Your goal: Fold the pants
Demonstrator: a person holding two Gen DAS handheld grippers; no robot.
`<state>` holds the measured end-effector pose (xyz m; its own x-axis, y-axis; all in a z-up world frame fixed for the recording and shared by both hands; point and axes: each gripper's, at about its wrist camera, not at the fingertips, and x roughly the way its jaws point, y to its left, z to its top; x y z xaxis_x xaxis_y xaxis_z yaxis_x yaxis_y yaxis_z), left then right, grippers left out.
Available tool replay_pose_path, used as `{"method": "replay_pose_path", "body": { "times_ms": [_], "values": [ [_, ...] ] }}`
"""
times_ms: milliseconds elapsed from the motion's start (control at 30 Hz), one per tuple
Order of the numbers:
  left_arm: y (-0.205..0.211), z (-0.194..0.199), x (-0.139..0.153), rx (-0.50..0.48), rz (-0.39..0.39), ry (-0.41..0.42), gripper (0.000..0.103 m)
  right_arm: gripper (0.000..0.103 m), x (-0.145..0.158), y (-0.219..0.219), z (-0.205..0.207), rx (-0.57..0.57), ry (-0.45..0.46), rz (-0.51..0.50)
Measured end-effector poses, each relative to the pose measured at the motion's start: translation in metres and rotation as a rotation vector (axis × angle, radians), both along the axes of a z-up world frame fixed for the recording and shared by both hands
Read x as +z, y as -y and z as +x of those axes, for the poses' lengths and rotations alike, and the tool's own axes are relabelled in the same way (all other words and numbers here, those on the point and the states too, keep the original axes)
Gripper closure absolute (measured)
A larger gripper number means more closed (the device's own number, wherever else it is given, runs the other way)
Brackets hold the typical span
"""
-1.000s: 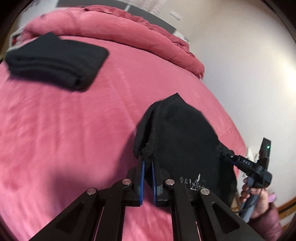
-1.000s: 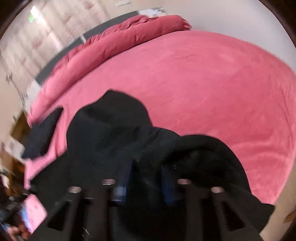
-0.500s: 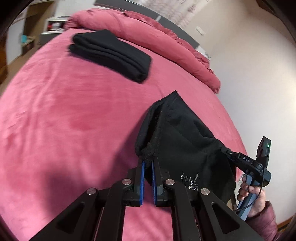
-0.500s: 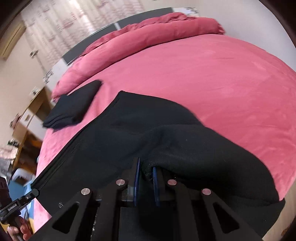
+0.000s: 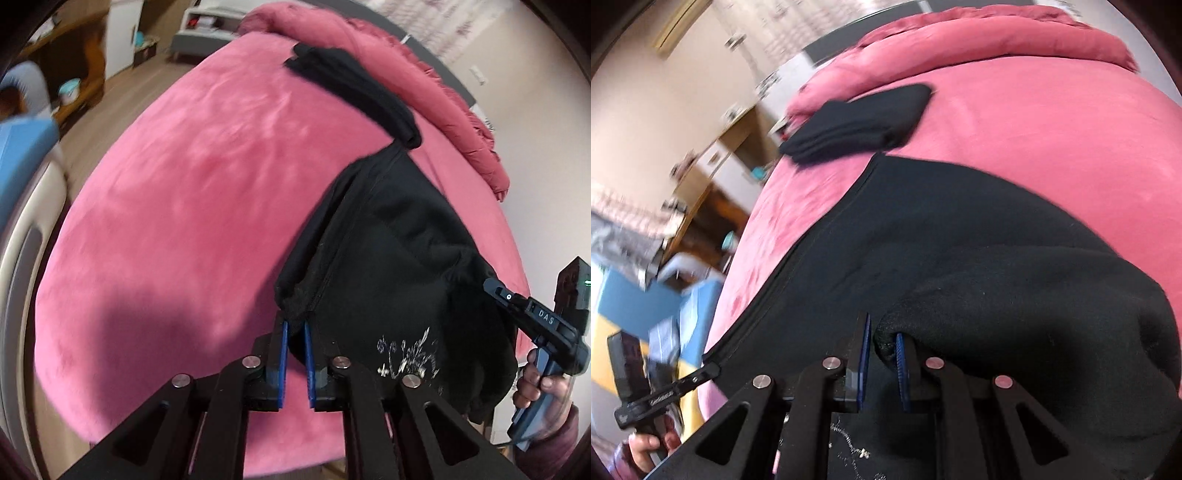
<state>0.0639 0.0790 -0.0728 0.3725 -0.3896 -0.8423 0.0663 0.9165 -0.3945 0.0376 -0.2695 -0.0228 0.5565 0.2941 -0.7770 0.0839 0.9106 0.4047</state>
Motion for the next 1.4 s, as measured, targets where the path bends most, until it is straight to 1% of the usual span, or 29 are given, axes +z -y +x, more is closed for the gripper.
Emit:
{"method": "replay_pose_path", "body": {
  "times_ms": [33, 67, 100, 200, 267, 333, 367, 400, 433, 500, 567, 633, 733, 800, 833, 900, 967, 1033, 1067, 1133, 1167, 1200, 1267, 1333, 1400],
  "values": [
    [-0.004, -0.002, -0.002, 0.010, 0.027, -0.010, 0.082, 0.090, -0.005, -0.010, -0.002, 0.026, -0.019, -0.007],
    [-0.008, -0.006, -0.003, 0.027, 0.066, -0.007, 0.082, 0.090, -0.008, -0.015, -0.004, 0.042, -0.029, -0.019],
    [-0.011, -0.008, -0.004, 0.030, 0.084, -0.004, 0.082, 0.090, -0.012, -0.021, -0.008, 0.056, -0.037, -0.035],
    [-0.024, -0.008, -0.004, 0.049, 0.096, 0.003, 0.076, 0.090, -0.021, -0.024, -0.022, 0.056, -0.062, -0.028],
    [-0.026, -0.001, 0.002, 0.055, 0.094, 0.034, 0.073, 0.089, -0.024, -0.018, -0.027, 0.046, -0.066, -0.015],
    [-0.020, 0.007, 0.010, 0.039, 0.087, 0.068, 0.063, 0.087, -0.024, -0.013, -0.031, 0.032, -0.070, 0.004],
    [-0.015, 0.013, 0.015, 0.020, 0.086, 0.090, 0.055, 0.087, -0.023, -0.012, -0.031, 0.028, -0.063, 0.008],
    [-0.006, 0.021, 0.020, -0.007, 0.088, 0.115, 0.049, 0.086, -0.021, -0.009, -0.033, 0.023, -0.057, 0.014],
    [0.003, 0.032, 0.024, -0.031, 0.093, 0.130, 0.049, 0.082, -0.018, -0.007, -0.034, 0.023, -0.055, 0.027],
    [0.023, 0.057, 0.025, -0.083, 0.112, 0.156, 0.049, 0.081, -0.009, -0.006, -0.036, 0.034, -0.042, 0.025],
    [0.046, 0.080, 0.025, -0.139, 0.122, 0.171, 0.048, 0.081, 0.001, -0.001, -0.048, 0.047, -0.030, 0.020],
    [0.068, 0.100, 0.024, -0.183, 0.147, 0.180, 0.048, 0.081, 0.008, 0.008, -0.058, 0.042, -0.017, 0.047],
    [0.095, 0.123, 0.022, -0.232, 0.160, 0.190, 0.046, 0.075, 0.018, 0.034, -0.081, -0.022, 0.001, 0.066],
    [0.111, 0.138, 0.017, -0.257, 0.188, 0.192, 0.044, 0.075, 0.024, 0.059, -0.094, -0.091, 0.008, 0.080],
    [0.119, 0.147, 0.013, -0.263, 0.209, 0.189, 0.044, 0.074, 0.027, 0.073, -0.101, -0.137, 0.012, 0.062],
    [0.126, 0.158, 0.008, -0.271, 0.223, 0.179, 0.044, 0.072, 0.030, 0.096, -0.110, -0.215, 0.013, 0.003],
    [0.134, 0.168, 0.002, -0.271, 0.240, 0.171, 0.044, 0.066, 0.026, 0.119, -0.113, -0.282, -0.011, -0.040],
    [0.140, 0.176, -0.002, -0.276, 0.246, 0.165, 0.044, 0.062, 0.015, 0.138, -0.110, -0.332, -0.054, -0.132],
    [0.144, 0.180, -0.004, -0.279, 0.252, 0.165, 0.044, 0.061, 0.011, 0.141, -0.107, -0.333, -0.071, -0.160],
    [0.150, 0.185, -0.008, -0.288, 0.266, 0.163, 0.044, 0.061, -0.005, 0.151, -0.097, -0.322, -0.140, -0.228],
    [0.152, 0.187, -0.009, -0.292, 0.281, 0.163, 0.044, 0.061, -0.010, 0.153, -0.093, -0.310, -0.154, -0.250],
    [0.154, 0.189, -0.011, -0.294, 0.285, 0.163, 0.044, 0.061, -0.015, 0.154, -0.088, -0.298, -0.172, -0.294],
    [0.158, 0.192, -0.015, -0.301, 0.281, 0.161, 0.044, 0.055, -0.019, 0.152, -0.081, -0.265, -0.186, -0.338],
    [0.159, 0.192, -0.017, -0.301, 0.286, 0.158, 0.044, 0.053, -0.022, 0.148, -0.076, -0.236, -0.193, -0.388],
    [0.161, 0.191, -0.018, -0.299, 0.284, 0.158, 0.044, 0.053, -0.026, 0.146, -0.074, -0.231, -0.192, -0.402]
  ]
}}
